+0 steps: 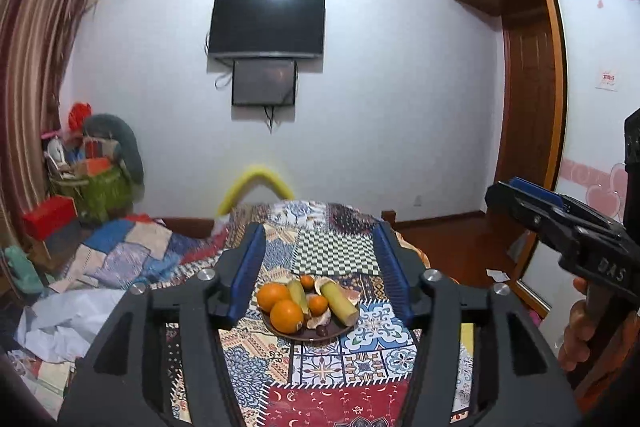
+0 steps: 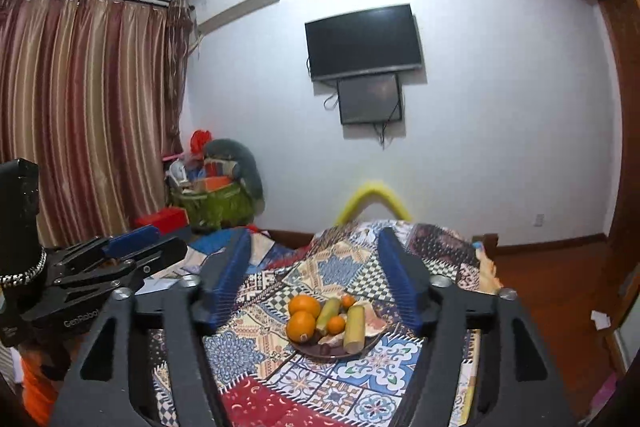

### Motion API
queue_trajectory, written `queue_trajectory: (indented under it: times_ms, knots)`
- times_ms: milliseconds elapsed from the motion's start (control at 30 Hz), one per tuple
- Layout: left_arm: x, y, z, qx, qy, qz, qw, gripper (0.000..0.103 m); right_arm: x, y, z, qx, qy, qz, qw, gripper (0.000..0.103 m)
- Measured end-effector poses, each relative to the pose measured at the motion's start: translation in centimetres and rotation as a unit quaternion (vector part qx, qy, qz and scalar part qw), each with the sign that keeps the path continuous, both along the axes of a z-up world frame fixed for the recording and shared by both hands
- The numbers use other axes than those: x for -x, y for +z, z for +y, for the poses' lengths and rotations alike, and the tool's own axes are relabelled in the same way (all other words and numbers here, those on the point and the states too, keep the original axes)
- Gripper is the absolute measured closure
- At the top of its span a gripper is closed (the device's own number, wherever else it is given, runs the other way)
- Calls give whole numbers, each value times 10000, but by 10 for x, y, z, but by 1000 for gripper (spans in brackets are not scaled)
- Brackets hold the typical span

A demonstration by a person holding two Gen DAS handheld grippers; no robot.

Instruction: Organize fruits

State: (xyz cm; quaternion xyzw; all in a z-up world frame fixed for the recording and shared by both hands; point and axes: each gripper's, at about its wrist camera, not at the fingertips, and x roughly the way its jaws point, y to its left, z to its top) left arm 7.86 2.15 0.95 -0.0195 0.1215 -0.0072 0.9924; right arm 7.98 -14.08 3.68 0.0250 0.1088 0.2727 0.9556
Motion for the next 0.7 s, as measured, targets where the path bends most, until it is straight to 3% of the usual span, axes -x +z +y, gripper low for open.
queue_trajectory:
  times_ms: [67, 200, 333, 700]
  knots:
    - [6, 3, 0, -11, 29, -71, 10000, 39, 6, 1, 0, -24, -82, -77, 9999, 19]
    - [15, 6, 1, 44, 32, -181, 9998, 34, 7, 0, 1, -55, -184, -89, 9998, 18]
    - [20, 6, 0, 68, 45, -216, 9997, 24, 9, -2, 0, -34, -368, -114, 9993, 0]
    - [30, 5, -3, 35, 65, -288, 9996, 12, 25, -6, -5, 0, -432, -188, 9989, 0]
